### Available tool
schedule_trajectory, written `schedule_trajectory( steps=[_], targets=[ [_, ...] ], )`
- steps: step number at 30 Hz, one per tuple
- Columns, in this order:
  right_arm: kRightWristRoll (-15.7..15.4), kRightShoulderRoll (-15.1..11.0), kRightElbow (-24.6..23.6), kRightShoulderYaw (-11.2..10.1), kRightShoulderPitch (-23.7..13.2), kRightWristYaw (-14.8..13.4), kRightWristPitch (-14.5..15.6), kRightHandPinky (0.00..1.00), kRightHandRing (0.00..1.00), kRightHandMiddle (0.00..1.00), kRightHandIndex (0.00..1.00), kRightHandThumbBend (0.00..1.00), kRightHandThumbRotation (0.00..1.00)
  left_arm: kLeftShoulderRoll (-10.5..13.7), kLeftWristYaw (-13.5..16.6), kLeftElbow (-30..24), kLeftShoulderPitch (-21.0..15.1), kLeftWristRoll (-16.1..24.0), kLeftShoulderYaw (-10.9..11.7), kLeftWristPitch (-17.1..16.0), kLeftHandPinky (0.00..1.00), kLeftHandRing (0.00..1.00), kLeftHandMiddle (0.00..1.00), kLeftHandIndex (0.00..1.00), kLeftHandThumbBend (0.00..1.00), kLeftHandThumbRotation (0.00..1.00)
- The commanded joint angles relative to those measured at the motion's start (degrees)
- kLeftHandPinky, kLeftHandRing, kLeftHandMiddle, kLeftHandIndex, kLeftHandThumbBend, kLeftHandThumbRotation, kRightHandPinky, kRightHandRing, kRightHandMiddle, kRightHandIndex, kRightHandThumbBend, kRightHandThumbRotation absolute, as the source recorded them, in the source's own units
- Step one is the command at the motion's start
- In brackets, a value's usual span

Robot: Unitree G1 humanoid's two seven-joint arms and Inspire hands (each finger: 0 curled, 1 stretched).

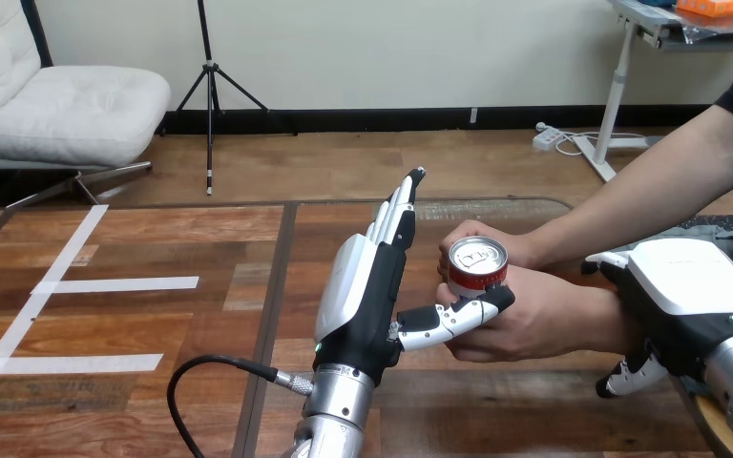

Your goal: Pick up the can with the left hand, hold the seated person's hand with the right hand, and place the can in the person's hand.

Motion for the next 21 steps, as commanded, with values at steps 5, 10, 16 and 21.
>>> schedule_trajectory(
  steps=[5, 10, 16, 21],
  targets=[
    [-0.7, -1.0, -0.7, -0.1, -2.0, -0.2, 0.3, 0.78, 0.85, 0.86, 0.84, 0.98, 0.0, -2.2, 0.6, -2.3, -2.8, -0.3, 0.8, -0.1, 1.0, 1.0, 1.0, 1.0, 0.79, 0.37],
    [-0.6, -0.8, -2.2, -0.6, -1.2, 0.2, 0.9, 0.78, 0.84, 0.85, 0.83, 0.98, 0.0, -2.0, 0.5, -2.7, -2.4, -0.2, 0.7, 0.0, 1.0, 1.0, 1.0, 1.0, 0.79, 0.37],
    [-0.5, 0.0, -7.6, -1.9, 1.0, 1.3, 2.7, 0.77, 0.84, 0.85, 0.82, 0.98, 0.0, -1.7, 0.0, -3.7, -1.8, -0.3, 0.7, 0.2, 1.0, 1.0, 1.0, 1.0, 0.79, 0.38],
    [-0.1, 1.7, -15.1, -3.6, 4.3, 2.1, 5.4, 0.76, 0.83, 0.84, 0.81, 0.97, 0.0, -1.1, -1.0, -4.7, -0.9, -0.8, 0.9, -0.1, 1.0, 1.0, 1.0, 1.0, 0.78, 0.39]
  ],
)
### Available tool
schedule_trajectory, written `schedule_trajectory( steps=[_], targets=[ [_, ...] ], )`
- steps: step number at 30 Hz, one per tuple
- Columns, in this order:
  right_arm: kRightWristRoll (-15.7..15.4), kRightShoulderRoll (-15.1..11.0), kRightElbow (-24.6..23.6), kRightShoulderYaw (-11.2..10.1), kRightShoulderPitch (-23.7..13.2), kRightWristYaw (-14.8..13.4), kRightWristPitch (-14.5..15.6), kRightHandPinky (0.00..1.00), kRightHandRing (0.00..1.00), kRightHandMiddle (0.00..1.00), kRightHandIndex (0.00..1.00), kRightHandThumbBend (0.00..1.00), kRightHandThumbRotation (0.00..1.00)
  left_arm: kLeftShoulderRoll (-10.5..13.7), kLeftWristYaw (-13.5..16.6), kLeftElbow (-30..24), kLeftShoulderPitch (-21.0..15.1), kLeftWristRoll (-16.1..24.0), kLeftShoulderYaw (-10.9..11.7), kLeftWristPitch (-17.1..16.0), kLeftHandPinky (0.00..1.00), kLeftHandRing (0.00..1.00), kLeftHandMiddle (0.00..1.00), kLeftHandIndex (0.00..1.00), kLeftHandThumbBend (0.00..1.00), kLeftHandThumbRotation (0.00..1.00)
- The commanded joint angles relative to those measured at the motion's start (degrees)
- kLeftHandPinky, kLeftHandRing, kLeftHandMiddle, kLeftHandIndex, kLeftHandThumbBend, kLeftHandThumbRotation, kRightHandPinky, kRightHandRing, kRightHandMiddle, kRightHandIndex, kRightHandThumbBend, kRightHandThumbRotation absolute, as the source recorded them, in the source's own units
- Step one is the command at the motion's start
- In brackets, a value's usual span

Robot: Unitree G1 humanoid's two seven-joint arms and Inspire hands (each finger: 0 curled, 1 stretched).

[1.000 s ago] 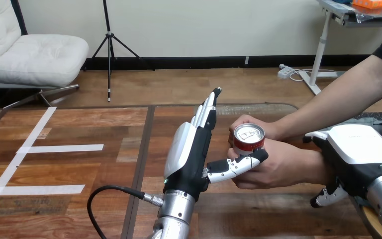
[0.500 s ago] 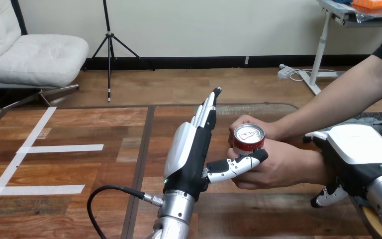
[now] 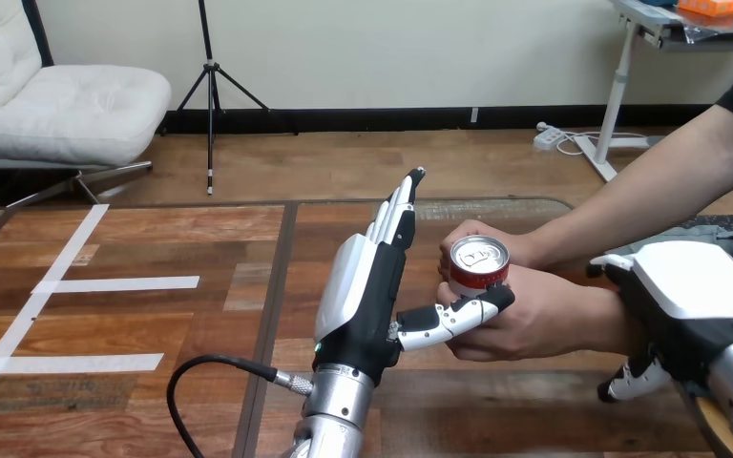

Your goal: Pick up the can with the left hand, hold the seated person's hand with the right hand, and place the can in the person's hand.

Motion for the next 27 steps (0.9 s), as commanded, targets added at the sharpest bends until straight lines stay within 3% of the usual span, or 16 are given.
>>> schedule_trajectory(
  steps=[1, 11, 18, 27],
  targets=[
    [0.3, 2.2, -11.1, -3.8, 2.4, 0.3, 2.7, 0.75, 0.83, 0.83, 0.81, 0.96, 0.0, -1.1, -1.0, -4.8, -0.8, -1.1, 0.8, -0.2, 1.0, 1.0, 1.0, 1.0, 0.77, 0.38],
    [0.8, 8.0, -23.0, -5.9, 8.5, -2.4, 6.1, 0.74, 0.82, 0.82, 0.79, 0.93, 0.0, -0.2, -8.4, -8.5, 2.4, -8.3, 2.2, -0.1, 1.0, 1.0, 1.0, 1.0, 0.62, 0.32],
    [1.7, 13.2, -28.0, -6.5, 12.9, -7.4, 5.3, 0.73, 0.8, 0.81, 0.78, 0.91, 0.0, -0.6, -14.3, -12.1, 6.0, -17.1, 3.5, -0.2, 1.0, 0.98, 0.99, 0.99, 0.53, 0.28],
    [2.4, 18.5, -31.7, -5.9, 18.0, -13.7, 2.4, 0.73, 0.81, 0.81, 0.8, 0.83, 0.0, 0.4, -18.9, -17.6, 10.3, -23.3, 4.7, 1.0, 0.96, 0.96, 0.97, 0.99, 0.4, 0.26]
  ],
)
